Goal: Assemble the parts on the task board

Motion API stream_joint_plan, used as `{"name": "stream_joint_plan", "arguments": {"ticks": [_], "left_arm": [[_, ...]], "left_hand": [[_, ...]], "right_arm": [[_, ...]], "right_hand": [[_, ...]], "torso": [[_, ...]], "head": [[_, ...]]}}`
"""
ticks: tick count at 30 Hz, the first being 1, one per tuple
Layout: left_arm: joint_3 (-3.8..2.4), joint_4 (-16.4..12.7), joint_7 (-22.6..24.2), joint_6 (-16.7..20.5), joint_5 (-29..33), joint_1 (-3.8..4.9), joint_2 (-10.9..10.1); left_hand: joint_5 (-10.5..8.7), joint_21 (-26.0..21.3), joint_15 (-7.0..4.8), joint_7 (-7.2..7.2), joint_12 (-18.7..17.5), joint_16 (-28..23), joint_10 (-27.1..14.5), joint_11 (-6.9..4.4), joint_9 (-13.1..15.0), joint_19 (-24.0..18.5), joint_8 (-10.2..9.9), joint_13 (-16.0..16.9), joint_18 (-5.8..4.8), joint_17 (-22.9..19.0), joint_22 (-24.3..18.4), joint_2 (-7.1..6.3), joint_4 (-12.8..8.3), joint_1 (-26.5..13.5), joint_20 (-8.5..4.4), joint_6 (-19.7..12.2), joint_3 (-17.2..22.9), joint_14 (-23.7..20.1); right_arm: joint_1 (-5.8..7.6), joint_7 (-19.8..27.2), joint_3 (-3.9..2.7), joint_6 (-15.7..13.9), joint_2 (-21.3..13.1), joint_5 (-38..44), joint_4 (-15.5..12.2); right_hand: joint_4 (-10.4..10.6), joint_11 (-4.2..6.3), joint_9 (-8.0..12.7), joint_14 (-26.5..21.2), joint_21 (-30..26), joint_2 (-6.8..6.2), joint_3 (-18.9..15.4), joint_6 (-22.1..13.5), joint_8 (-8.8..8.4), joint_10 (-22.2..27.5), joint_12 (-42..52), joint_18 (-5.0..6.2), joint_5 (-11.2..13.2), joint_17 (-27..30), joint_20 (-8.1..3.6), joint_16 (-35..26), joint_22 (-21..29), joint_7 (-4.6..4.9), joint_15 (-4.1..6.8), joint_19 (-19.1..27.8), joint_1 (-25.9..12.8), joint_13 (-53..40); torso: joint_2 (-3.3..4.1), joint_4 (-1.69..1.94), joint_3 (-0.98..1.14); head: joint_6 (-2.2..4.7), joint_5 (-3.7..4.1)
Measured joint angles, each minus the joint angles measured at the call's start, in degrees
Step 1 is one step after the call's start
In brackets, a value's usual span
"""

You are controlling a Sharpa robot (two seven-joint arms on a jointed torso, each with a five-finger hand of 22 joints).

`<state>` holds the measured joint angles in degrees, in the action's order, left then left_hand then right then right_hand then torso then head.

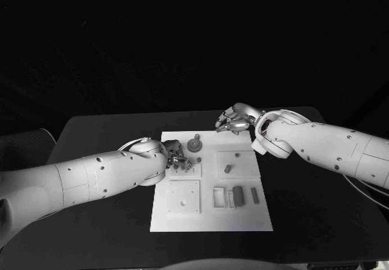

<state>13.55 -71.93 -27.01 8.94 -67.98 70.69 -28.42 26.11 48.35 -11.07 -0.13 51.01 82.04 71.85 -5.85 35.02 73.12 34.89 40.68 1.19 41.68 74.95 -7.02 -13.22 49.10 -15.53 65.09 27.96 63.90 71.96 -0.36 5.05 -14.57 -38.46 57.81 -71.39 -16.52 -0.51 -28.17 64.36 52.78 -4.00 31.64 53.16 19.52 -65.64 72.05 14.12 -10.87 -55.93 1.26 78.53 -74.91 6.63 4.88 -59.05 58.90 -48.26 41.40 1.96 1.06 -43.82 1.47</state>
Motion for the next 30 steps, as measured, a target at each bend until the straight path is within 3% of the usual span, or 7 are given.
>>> {"name": "stream_joint_plan", "arguments": {"ticks": [30], "left_arm": [[0.03,-0.12,-1.04,-2.13,-1.62,-0.03,0.12]], "left_hand": [[0.24,0.0,-0.2,0.29,0.0,0.0,-0.4,0.01,0.12,-0.11,0.04,0.01,0.01,-0.1,-0.02,0.32,0.17,-0.37,0.11,-0.49,-2.54,-0.25]], "right_arm": [[0.0,-0.01,0.0,0.03,-0.02,-0.13,-0.02]], "right_hand": [[0.17,0.0,-0.04,-0.24,0.0,-0.23,-0.17,-0.3,0.0,0.0,0.0,-0.04,0.0,-0.01,0.0,0.0,0.0,0.09,0.02,0.0,-0.23,0.01]], "torso": [[-0.01,0.01,0.01]], "head": [[-0.26,0.07]]}}
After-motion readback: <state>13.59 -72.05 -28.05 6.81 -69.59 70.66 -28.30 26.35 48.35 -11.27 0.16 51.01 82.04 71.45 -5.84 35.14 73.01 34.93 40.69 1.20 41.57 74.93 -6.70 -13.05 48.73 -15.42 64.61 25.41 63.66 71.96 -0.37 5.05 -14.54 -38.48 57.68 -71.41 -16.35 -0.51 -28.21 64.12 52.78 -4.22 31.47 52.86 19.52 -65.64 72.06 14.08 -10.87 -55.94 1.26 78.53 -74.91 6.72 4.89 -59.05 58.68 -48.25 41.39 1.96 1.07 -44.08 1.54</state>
